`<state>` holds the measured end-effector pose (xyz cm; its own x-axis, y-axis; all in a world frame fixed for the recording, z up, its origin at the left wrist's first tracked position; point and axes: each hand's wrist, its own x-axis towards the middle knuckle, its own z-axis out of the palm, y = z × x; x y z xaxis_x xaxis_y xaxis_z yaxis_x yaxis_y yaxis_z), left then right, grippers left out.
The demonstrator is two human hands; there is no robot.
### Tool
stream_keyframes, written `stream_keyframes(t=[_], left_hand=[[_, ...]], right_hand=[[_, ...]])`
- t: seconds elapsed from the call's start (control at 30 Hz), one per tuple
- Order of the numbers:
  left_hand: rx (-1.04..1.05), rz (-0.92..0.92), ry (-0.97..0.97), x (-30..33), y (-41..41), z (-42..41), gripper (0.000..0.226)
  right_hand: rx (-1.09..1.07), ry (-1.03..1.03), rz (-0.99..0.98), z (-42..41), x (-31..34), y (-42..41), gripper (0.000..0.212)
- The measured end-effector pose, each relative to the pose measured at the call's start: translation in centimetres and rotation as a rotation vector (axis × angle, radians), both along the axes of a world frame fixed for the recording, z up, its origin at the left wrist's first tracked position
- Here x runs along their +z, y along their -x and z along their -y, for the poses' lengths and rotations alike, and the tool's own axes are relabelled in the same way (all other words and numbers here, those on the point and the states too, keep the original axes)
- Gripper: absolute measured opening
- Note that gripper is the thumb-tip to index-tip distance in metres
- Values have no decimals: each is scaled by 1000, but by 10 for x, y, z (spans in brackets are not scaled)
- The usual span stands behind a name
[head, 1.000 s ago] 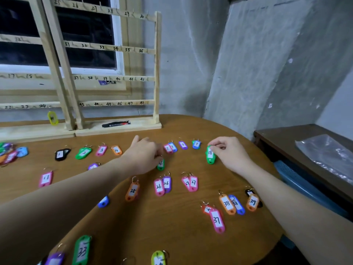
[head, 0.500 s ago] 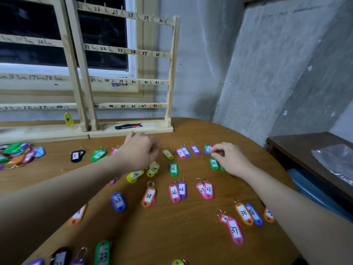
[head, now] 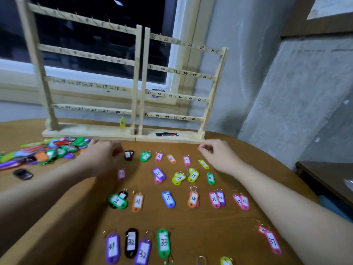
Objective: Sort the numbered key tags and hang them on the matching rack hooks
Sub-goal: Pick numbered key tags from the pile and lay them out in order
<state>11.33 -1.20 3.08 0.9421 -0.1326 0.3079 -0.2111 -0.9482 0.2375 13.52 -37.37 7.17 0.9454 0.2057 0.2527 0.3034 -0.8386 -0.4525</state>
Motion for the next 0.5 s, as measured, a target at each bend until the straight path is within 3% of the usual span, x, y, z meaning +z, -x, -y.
stream_keyframes(t=[0.13,0.33,0.5], left_hand=[[114,5,71,-14,22,-62,5],[234,202,303,-42,46,-105,6],[308,221,298,-43,38,-113,17]], right_hand=[[140,28,-46,-74,-5,2,15],[290,75,-65,-176,-31,-2,10],[349,159,-2,-246,-48,-13,15]])
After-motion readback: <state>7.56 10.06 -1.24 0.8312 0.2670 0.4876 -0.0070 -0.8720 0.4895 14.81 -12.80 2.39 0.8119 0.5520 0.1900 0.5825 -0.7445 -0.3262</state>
